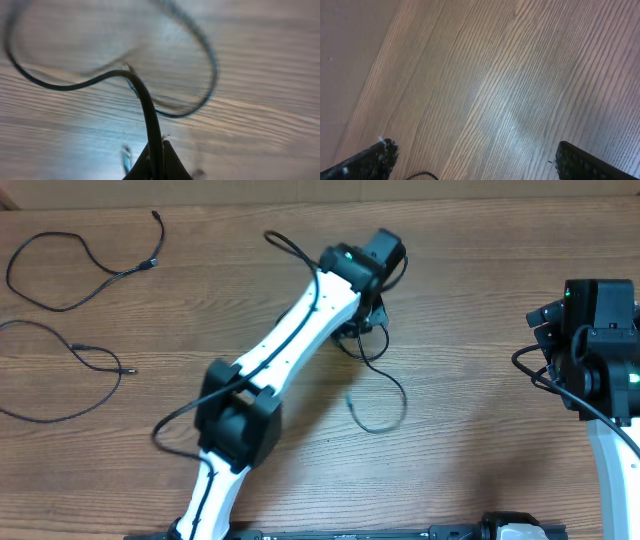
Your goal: Untangle cables
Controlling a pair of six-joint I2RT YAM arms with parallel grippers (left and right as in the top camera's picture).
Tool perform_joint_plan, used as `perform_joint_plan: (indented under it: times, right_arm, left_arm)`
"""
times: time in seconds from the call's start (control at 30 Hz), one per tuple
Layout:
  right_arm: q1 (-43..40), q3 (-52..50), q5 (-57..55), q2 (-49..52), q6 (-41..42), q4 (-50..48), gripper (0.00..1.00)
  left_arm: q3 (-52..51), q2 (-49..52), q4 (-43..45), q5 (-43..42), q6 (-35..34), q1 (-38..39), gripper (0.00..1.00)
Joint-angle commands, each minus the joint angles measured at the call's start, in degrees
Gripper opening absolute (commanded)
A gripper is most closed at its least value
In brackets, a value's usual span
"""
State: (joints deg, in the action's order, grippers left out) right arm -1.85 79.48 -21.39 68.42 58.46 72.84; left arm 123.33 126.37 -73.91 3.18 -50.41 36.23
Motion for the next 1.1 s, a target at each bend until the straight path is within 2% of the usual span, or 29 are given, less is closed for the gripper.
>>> perform_joint_plan:
  times: [0.0, 0.1, 0.33, 0.5, 0.57, 0.73, 0.87, 1.07]
  right_arm:
    - [-0.15, 0.42, -0.85, -0.15, -0.22, -0.28, 1.0]
    - [-0.15, 0.42, -0.85, -0.15, -0.22, -0.28, 1.0]
    - [-0.15, 0.42, -0.85, -0.15, -0.22, -0.28, 1.0]
    - [-0.15, 0.42, -0.85, -0.15, -0.22, -0.28, 1.0]
    - [-0.15, 0.42, -0.85, -0.15, -0.22, -0.28, 1.0]
    - [-0.15, 0.42, -0.85, -0.15, -0.22, -0.28, 1.0]
    - [-0.15, 0.42, -0.85, -0.15, -0.22, -0.28, 1.0]
    - [-0.15, 0.42, -0.87, -0.15, -0.22, -0.28, 1.0]
  left_arm:
    - [5.97, -12.61, -0.92, 4.37, 8.94, -0.76, 0.04]
    - [6.38, -18.99, 0.76, 5.2, 17.97, -0.76, 0.04]
    - [6.38, -35.36, 3.69, 6.12, 31.45, -4.48, 0.04]
    - [6.38, -42.18, 2.27, 5.35, 30.95, -8.76, 0.04]
    - [6.38, -44.22, 1.97, 7.34, 30.27, -9.4, 0.04]
    - [6.38, -48.5, 0.48, 17.42, 22.95, -9.7, 0.04]
    - [6.16, -47.93, -6.14, 24.98, 15.96, -9.7, 0.04]
    - [6.16, -44.54, -5.7, 24.52, 15.5, -9.68, 0.05]
